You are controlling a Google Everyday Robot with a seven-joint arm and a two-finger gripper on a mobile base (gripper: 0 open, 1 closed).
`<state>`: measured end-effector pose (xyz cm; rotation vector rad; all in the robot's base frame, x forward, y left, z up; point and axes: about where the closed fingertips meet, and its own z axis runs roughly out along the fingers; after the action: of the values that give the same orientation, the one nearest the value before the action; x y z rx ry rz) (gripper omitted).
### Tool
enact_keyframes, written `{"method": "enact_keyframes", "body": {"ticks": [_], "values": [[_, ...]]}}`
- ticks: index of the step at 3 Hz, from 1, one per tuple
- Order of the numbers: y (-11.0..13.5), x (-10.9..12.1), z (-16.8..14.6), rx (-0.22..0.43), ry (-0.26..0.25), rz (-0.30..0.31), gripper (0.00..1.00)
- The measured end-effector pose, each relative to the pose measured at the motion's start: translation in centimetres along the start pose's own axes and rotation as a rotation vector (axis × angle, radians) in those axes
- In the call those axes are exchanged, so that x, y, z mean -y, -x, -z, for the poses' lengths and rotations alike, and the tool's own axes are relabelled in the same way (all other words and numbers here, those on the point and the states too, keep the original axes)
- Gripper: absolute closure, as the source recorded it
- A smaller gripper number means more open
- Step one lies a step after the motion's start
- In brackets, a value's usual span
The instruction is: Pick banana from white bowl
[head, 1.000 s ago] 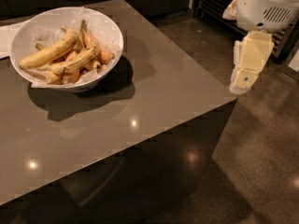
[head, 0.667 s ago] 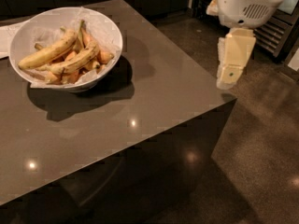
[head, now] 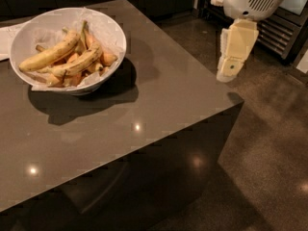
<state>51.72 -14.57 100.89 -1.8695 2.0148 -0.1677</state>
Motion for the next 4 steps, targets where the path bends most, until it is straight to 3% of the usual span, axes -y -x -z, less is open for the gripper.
{"method": "enact_keyframes", "body": {"ticks": [1, 2, 4], "values": [[2.7, 3.2, 0.1, 0.075, -0.051, 0.038, 0.00], [5.6, 5.5, -0.2, 0.117, -0.067, 0.115, 0.00], [5.9, 6.2, -0.5, 0.126, -0.084, 0.135, 0.00]]}}
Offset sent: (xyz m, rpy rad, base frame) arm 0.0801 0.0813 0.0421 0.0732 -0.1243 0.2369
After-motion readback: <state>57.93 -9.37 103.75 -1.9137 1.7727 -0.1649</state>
